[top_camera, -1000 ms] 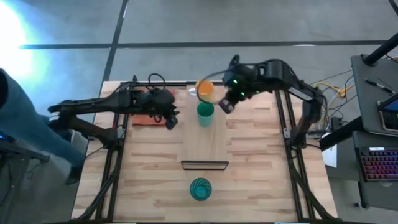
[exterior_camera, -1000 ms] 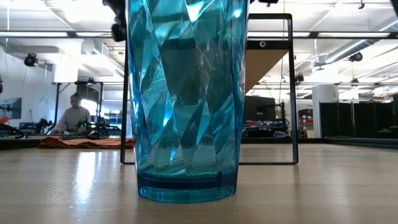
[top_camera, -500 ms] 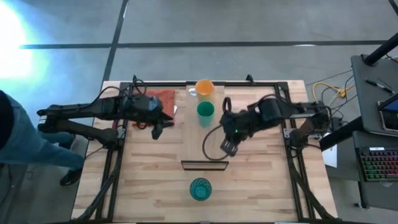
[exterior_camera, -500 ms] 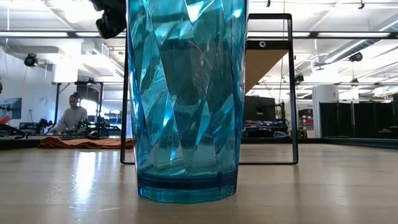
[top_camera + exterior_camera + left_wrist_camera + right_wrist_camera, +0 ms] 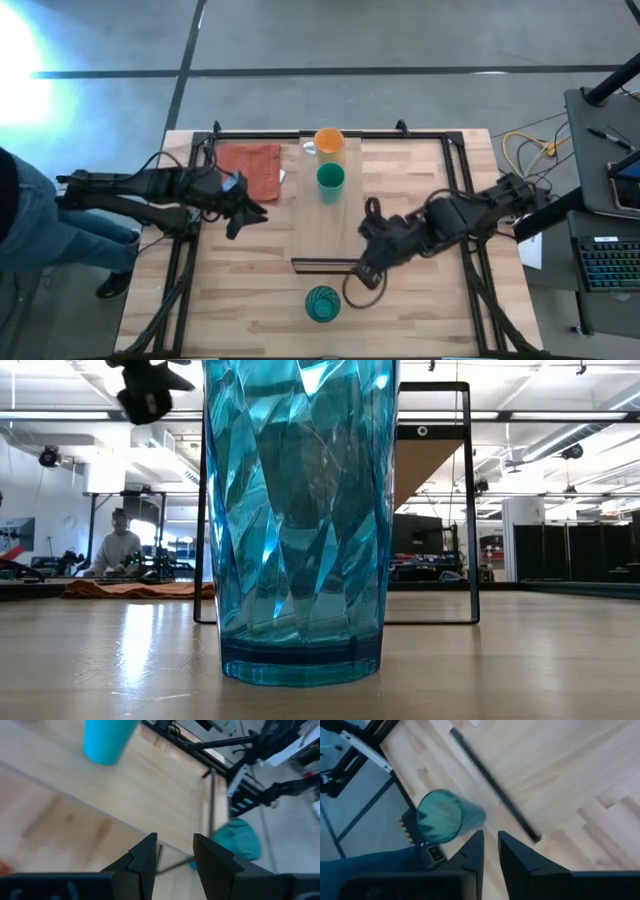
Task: Stack small to large cups/mugs on shelf
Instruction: Put the blue cup on the shelf
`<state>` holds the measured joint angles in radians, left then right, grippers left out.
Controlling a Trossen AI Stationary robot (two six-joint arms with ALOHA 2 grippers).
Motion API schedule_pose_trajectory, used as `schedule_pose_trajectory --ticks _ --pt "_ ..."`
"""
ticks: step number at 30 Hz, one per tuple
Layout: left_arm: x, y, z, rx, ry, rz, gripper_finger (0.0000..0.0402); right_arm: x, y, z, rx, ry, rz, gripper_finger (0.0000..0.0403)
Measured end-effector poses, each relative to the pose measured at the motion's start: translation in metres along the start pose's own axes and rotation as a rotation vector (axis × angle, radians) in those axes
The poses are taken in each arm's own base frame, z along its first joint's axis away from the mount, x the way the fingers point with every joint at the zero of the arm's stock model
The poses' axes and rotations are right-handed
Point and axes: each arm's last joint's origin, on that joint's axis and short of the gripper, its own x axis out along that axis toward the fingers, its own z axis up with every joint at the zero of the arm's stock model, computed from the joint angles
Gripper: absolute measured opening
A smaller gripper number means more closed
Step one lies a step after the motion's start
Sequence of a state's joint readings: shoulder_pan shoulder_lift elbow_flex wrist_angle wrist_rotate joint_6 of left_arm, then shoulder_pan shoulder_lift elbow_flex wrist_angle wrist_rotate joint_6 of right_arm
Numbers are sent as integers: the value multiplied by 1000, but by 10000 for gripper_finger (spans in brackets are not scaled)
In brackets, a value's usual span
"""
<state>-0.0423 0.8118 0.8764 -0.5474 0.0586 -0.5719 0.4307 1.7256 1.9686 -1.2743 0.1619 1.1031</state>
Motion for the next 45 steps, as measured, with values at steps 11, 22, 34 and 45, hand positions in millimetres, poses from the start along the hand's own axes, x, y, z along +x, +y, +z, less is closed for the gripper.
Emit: schedule_pose_trajectory --ticks 11,22,34,45 --pt "3 -39 -29 -50 32 -29 112 48 18 -39 90 35 -48 143" --pt "28 -62 -52 -55 127 0 112 105 38 -55 214 53 -50 153" --pt "28 -66 -58 -63 150 -15 112 157 46 -66 234 58 -76 152" --pt "27 -65 -61 -31 159 -5 112 153 48 -62 183 38 -89 20"
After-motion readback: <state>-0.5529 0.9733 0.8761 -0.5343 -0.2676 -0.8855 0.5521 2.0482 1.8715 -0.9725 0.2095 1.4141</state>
